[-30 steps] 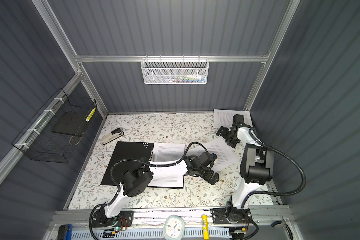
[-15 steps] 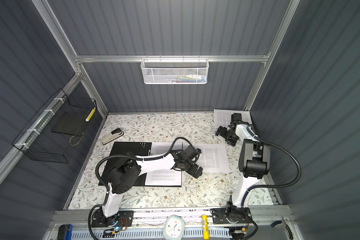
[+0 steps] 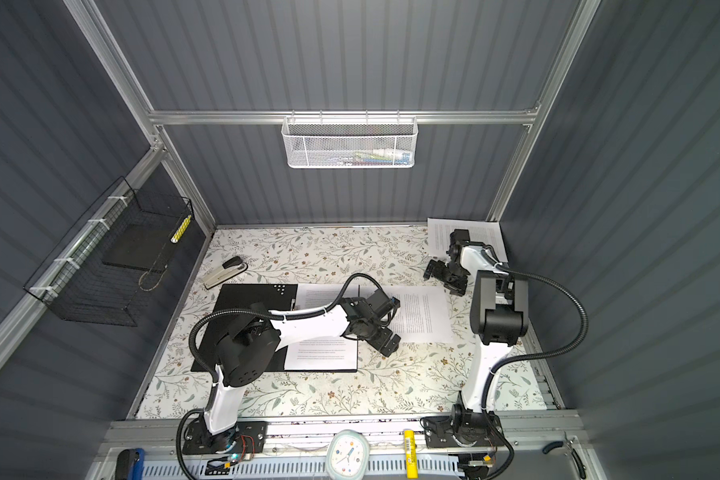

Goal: Put the files into the folder

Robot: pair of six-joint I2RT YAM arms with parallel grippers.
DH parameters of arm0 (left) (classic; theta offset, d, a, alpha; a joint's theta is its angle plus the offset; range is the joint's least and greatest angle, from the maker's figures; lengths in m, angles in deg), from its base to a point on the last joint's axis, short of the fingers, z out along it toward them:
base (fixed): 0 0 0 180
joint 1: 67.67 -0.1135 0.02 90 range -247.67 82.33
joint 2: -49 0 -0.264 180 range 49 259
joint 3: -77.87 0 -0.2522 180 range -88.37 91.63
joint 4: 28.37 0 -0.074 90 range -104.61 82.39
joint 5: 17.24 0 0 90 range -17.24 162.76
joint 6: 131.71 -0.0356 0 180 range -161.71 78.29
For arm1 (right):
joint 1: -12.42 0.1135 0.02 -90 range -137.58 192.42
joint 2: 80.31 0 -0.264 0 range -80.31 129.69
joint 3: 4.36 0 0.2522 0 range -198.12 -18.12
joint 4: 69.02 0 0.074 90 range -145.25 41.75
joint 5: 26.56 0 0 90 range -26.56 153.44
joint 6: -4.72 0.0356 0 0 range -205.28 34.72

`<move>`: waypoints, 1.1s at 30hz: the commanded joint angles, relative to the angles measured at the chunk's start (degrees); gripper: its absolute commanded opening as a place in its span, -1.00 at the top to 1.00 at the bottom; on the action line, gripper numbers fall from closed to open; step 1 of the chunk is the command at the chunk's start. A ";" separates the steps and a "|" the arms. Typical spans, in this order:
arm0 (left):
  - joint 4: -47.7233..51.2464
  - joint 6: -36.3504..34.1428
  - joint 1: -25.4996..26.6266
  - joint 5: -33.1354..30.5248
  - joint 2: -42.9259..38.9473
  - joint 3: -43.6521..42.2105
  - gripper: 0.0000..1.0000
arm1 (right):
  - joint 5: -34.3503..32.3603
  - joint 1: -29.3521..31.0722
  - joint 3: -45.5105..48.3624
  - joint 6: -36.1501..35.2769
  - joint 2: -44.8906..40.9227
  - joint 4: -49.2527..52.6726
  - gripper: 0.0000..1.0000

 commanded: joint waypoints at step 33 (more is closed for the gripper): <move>-2.48 13.39 1.53 1.03 3.26 4.60 -0.99 | 12.15 -3.14 14.30 12.74 -6.97 -10.71 -0.98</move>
